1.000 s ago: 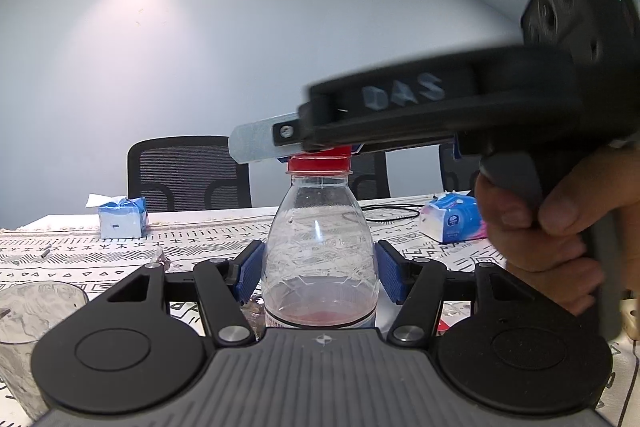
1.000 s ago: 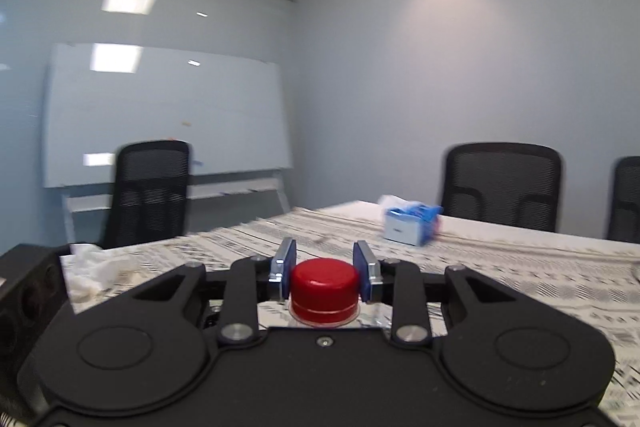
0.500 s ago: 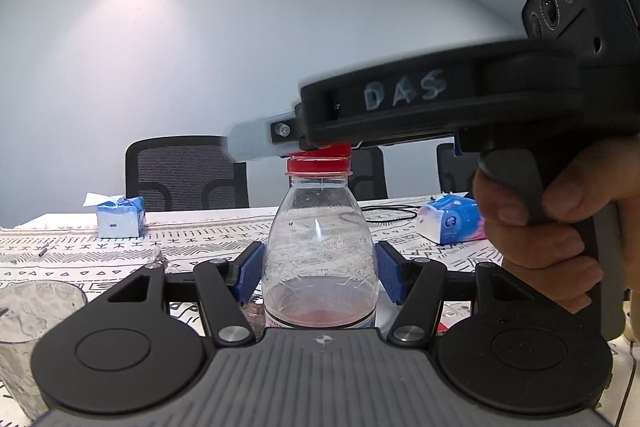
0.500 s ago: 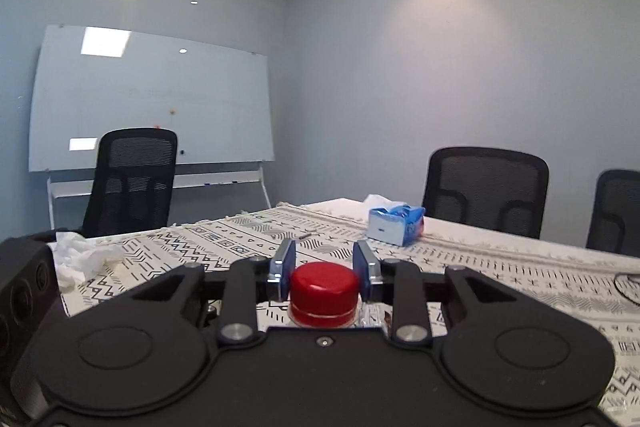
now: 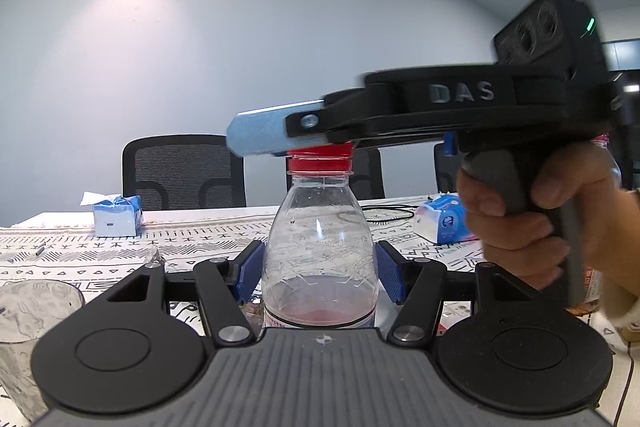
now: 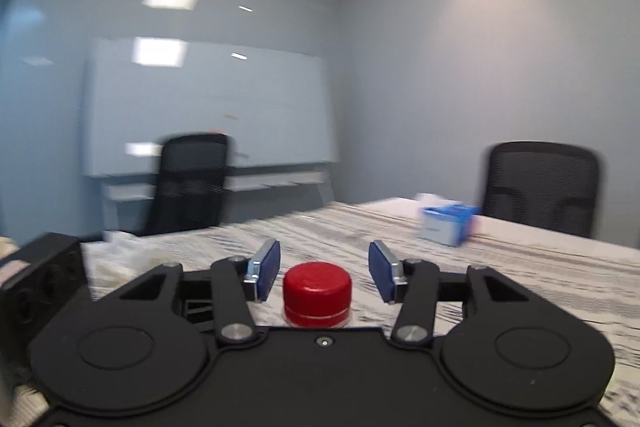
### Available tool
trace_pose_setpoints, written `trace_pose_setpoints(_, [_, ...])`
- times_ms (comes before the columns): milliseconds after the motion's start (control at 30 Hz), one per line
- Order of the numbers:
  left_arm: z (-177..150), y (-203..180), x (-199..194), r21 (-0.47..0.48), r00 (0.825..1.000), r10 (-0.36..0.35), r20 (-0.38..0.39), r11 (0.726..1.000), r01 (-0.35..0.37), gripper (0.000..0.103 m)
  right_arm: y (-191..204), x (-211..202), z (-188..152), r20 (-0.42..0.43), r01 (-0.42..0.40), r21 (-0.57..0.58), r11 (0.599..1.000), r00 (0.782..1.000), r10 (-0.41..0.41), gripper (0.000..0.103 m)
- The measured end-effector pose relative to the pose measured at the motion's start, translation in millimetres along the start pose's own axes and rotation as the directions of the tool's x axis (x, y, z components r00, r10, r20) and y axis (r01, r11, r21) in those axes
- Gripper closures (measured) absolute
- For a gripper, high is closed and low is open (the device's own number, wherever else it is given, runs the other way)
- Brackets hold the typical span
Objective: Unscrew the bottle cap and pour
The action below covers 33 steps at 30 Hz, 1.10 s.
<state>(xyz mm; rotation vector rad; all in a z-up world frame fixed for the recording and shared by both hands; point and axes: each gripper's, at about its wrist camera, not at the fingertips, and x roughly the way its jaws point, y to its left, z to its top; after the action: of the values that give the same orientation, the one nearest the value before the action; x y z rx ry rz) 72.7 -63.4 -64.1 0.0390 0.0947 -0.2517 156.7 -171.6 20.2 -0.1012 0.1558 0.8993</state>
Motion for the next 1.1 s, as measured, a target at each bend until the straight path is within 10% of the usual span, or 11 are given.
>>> trace_pose_setpoints(200, [0.5, 3.5, 2.5, -0.007, 1.0, -0.001, -0.002, 1.0, 0.001, 0.046, 3.5, -0.7, -7.2, 0.008, 0.032, 0.049, 0.998, 0.999, -0.032, 0.07])
trace_pose_setpoints(333, [1.1, 3.9, 3.2, -0.007, 1.0, -0.005, -0.003, 1.0, 0.005, 0.046, -19.8, 5.6, -16.9, 0.062, -0.153, 0.014, 0.988, 0.986, 0.152, 0.07])
trace_pose_setpoints(500, [1.0, 7.9, 5.1, -0.013, 1.0, -0.029, -0.004, 0.999, 0.029, 0.046, -53.7, 14.6, -22.7, 0.112, -0.397, 0.009, 0.918, 0.912, 0.394, 0.07])
trace_pose_setpoints(700, [0.1, 9.0, 6.8, -0.011, 1.0, -0.023, -0.005, 1.0, 0.023, 0.046, -11.1, 1.3, -2.8, 0.025, -0.103, 0.047, 0.994, 0.994, 0.102, 0.063])
trace_pose_setpoints(867, [0.1, 7.2, 7.4, 0.001, 1.0, -0.016, -0.003, 1.0, 0.016, 0.046, 17.8, -6.4, 0.2, -0.005, 0.086, 0.051, 0.995, 0.996, -0.086, 0.07])
trace_pose_setpoints(1100, [0.1, 8.8, 9.0, -0.007, 1.0, -0.018, -0.001, 1.0, 0.018, 0.046, 1.9, -9.7, -15.8, 0.076, -0.032, 0.038, 0.999, 0.997, 0.029, 0.07])
